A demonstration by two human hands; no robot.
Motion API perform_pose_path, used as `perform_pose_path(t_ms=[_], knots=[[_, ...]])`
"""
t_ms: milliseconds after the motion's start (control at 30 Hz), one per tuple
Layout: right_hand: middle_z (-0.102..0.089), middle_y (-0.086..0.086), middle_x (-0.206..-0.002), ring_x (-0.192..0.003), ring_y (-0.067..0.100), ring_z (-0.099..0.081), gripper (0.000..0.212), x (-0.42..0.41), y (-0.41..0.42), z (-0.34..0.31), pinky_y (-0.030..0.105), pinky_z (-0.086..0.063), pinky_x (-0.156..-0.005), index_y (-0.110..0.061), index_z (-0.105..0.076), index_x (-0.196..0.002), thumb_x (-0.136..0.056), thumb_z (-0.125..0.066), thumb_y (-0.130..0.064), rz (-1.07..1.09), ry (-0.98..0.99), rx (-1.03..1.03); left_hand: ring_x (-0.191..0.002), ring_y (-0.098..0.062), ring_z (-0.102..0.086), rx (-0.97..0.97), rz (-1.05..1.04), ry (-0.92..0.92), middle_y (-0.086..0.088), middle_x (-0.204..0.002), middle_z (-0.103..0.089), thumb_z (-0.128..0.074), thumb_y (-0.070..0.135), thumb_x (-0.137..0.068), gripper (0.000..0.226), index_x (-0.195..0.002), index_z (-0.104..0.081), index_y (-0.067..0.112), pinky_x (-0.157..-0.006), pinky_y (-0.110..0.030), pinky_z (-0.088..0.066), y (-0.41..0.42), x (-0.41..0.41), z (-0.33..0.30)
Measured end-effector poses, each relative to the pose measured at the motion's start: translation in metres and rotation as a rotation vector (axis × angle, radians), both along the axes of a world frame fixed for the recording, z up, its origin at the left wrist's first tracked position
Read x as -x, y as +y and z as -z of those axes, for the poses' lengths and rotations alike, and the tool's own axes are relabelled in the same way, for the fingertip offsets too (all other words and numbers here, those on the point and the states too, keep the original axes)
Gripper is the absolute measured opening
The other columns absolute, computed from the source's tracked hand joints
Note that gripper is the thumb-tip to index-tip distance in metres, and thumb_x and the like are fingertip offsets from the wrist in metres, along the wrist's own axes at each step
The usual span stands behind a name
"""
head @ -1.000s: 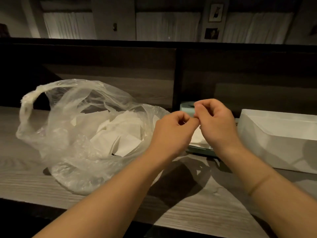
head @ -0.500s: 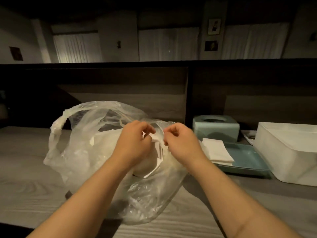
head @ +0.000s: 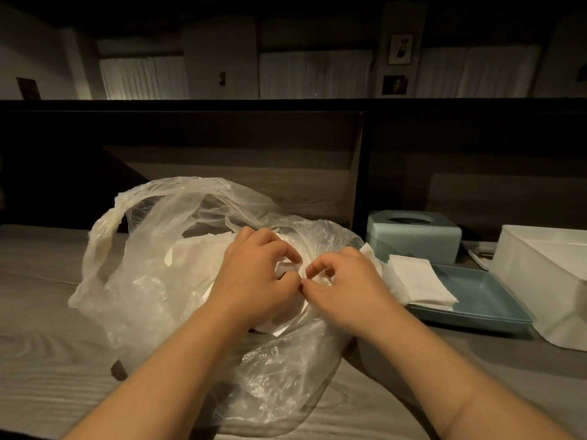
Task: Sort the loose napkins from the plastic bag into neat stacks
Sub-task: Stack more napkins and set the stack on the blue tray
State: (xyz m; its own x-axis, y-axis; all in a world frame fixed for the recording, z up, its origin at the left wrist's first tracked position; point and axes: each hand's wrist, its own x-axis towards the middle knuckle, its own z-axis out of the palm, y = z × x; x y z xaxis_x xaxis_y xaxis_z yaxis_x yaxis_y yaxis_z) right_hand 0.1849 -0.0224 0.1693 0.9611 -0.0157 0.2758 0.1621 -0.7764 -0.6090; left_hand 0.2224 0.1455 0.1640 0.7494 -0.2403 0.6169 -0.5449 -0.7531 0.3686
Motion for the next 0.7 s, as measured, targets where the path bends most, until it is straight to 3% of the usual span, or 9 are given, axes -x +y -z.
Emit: perform_pose_path(t_ms=[100,267,433,567,700], knots=[[-0.048,-0.013,-0.111,-0.114,0.014,-0.049,0.011,0.0,0.002,0.001,0.044,-0.046,-0.102,-0.04,-0.065,-0.081,-0.087,-0.069,-0.049,0.009,-0.03,-0.005,-0.1,-0.006,-0.037,0.006,-0.016,-0.015,0.023,-0.092,-0.05,-0.054,0.041,-0.077,0.028,-0.096,-0.075,0.038,-0.098,-0.037,-0.041,0.001,0.0,0.0],[-0.046,-0.014,-0.109,-0.114,0.014,-0.048,0.013,0.002,0.003,0.0,0.043,-0.046,-0.101,-0.037,-0.062,-0.083,-0.086,-0.07,-0.046,0.004,-0.07,-0.011,-0.098,-0.006,-0.036,-0.057,-0.074,-0.027,0.024,-0.089,-0.049,-0.05,0.05,-0.073,0.023,-0.083,-0.069,0.042,-0.093,-0.032,-0.032,0.004,0.003,-0.003],[-0.047,-0.013,-0.117,-0.124,0.015,-0.041,0.021,0.006,0.005,-0.003,0.046,-0.039,-0.108,-0.043,-0.066,-0.092,-0.086,-0.062,-0.062,0.007,-0.027,0.076,-0.097,-0.005,-0.034,-0.073,-0.029,-0.003,0.023,-0.09,-0.049,-0.054,0.052,-0.069,0.01,-0.073,-0.059,0.044,-0.089,-0.03,-0.026,0.006,0.003,-0.002],[-0.046,-0.01,-0.122,-0.127,0.016,-0.037,0.024,0.008,0.009,-0.004,0.043,-0.033,-0.109,-0.043,-0.067,-0.1,-0.085,-0.062,-0.061,0.025,0.042,0.132,-0.095,-0.006,-0.038,-0.036,0.005,0.007,0.023,-0.088,-0.052,-0.059,0.044,-0.074,0.006,-0.079,-0.059,0.044,-0.093,-0.036,-0.038,0.007,0.002,0.001],[-0.047,-0.012,-0.12,-0.125,0.016,-0.036,0.019,0.01,0.015,-0.002,0.039,-0.028,-0.103,-0.04,-0.064,-0.084,-0.084,-0.066,-0.059,0.041,0.052,0.089,-0.096,-0.008,-0.04,0.017,0.029,0.01,0.023,-0.088,-0.053,-0.056,0.035,-0.074,0.018,-0.089,-0.062,0.042,-0.094,-0.039,-0.04,0.007,0.004,0.001]])
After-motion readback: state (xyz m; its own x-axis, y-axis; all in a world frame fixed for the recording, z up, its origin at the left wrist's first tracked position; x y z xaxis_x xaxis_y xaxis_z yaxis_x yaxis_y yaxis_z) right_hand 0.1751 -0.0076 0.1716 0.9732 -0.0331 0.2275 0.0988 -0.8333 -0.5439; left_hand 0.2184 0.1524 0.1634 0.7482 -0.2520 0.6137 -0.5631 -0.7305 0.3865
